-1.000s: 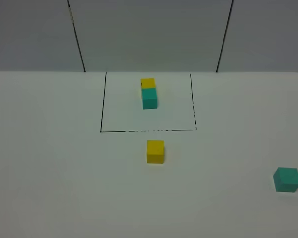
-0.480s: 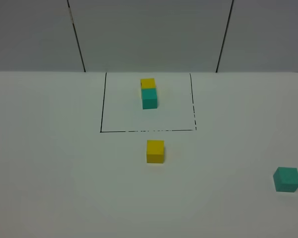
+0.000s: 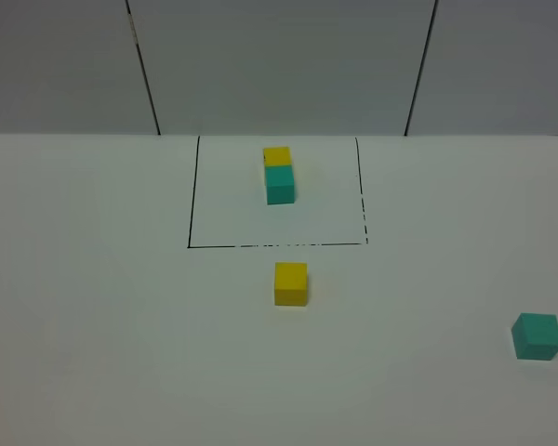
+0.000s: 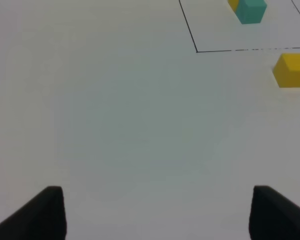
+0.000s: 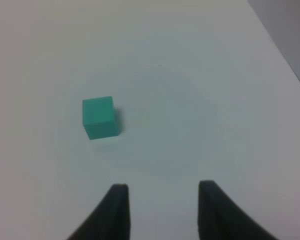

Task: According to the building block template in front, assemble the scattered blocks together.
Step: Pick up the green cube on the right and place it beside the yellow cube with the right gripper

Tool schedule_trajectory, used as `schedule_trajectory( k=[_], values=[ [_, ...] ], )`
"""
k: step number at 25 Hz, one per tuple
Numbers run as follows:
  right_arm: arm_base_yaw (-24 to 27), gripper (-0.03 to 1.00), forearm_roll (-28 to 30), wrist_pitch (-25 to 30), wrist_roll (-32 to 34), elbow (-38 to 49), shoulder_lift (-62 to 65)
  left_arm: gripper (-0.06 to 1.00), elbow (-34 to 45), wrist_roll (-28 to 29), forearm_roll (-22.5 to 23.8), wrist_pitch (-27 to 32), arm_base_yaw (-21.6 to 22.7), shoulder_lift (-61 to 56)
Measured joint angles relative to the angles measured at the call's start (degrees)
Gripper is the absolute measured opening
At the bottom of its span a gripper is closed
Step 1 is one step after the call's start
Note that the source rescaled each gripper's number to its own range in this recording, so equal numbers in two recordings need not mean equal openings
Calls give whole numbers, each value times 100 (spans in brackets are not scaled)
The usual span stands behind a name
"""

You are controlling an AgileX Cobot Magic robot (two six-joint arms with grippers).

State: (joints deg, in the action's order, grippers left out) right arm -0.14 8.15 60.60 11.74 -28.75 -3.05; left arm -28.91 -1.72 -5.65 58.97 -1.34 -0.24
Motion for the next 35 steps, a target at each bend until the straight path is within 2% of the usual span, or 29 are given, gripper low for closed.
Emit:
schedule_trajectory(
  k=[35],
  values=[
    [0,0,0,0,-2,0,0,87,0,4,0,0,0,0]
  ],
)
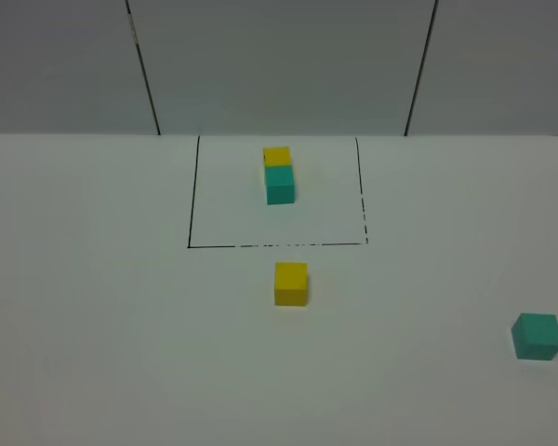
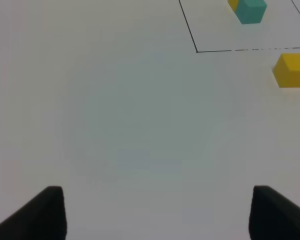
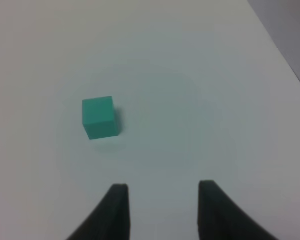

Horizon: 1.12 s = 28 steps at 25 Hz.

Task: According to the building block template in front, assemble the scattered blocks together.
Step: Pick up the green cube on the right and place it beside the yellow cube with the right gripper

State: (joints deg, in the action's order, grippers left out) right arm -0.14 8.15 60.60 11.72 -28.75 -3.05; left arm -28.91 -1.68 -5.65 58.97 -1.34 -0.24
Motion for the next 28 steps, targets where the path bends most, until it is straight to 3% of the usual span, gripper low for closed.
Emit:
schedule_trajectory(
  k=[13,16,18,20,24,26,28],
  values=[
    [0,0,6,-36,0,0,0,87,0,0,0,0,0,0],
    [0,6,-25,-45,0,0,0,87,0,0,0,0,0,0],
    [0,18,-108,-69,0,0,0,87,0,0,0,0,0,0],
    [0,37,-226,-91,0,0,-13,87,0,0,0,0,0,0],
    [0,88,-505,-117,-147,4,-368,87,0,0,-5,0,0,0],
    [0,98,-652,-160,-286,4,-729,87,0,0,-5,0,0,0],
    [0,100,-815,-282,-394,-39,-1248,87,0,-10,-5,0,0,0]
  ],
)
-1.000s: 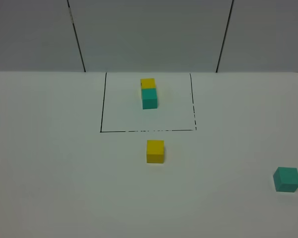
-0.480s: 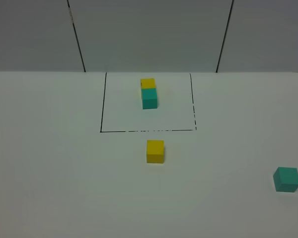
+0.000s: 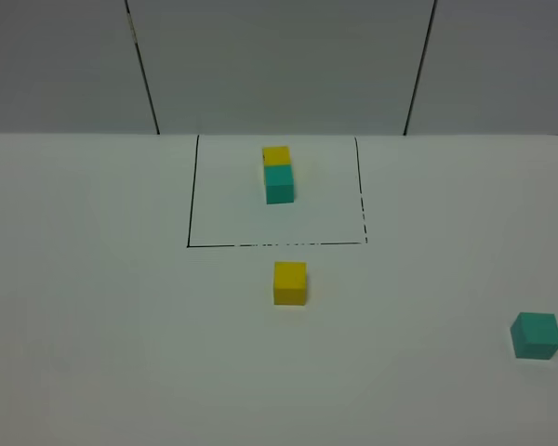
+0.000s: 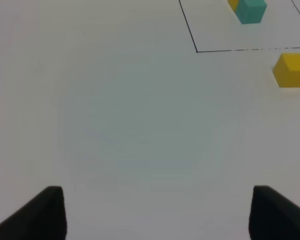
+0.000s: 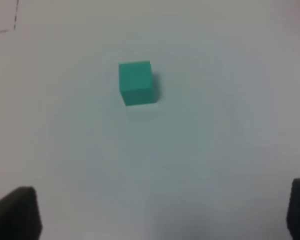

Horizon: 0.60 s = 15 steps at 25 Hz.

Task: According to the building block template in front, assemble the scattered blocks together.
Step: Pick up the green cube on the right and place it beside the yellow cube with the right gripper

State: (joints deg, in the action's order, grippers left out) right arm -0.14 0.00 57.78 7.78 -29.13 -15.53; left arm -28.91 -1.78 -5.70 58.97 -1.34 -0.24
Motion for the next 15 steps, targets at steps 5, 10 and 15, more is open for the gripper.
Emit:
schedule_trajectory(
  k=[5,10,15],
  values=[
    [0,100,-323,-599,-182,-512,-2037,87,0,0,0,0,0,0],
    [0,100,-366,-754,-724,-1331,-4406,87,0,0,0,0,0,0],
    [0,100,-366,-908,-813,-1913,-5886,87,0,0,0,0,0,0]
  ],
)
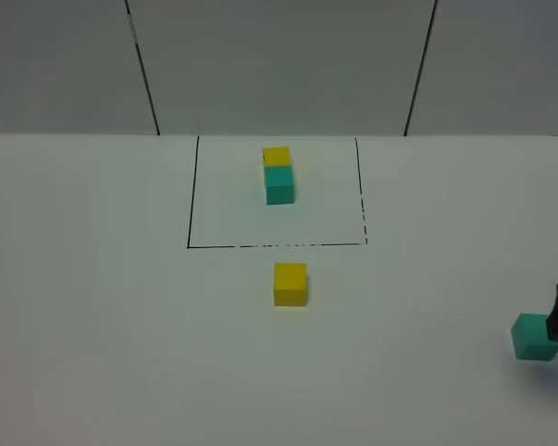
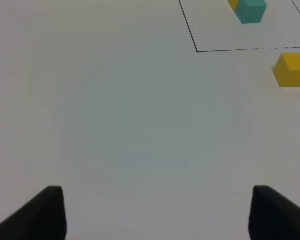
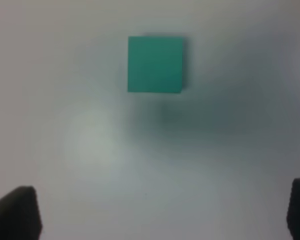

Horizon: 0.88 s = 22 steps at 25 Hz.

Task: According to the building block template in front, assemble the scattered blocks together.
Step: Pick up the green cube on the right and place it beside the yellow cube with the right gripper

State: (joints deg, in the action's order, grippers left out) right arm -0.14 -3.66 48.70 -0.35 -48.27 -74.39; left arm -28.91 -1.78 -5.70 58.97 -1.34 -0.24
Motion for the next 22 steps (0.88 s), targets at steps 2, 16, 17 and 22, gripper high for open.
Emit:
schedule_trajectory(
  k=[2,16,17,22],
  values=[
    [0,100,-6,-152,-7,-77,-328,87,0,0,0,0,0,0],
    [-168,100,-358,-971,-7,-144,-1237,87,0,0,0,0,0,0],
    [-239,100,-358,-1031,-7,-144,-1275,87,0,0,0,0,0,0],
    [-349,100,-267,-1281,73,-149,-1507,87,0,0,0,0,0,0]
  ],
)
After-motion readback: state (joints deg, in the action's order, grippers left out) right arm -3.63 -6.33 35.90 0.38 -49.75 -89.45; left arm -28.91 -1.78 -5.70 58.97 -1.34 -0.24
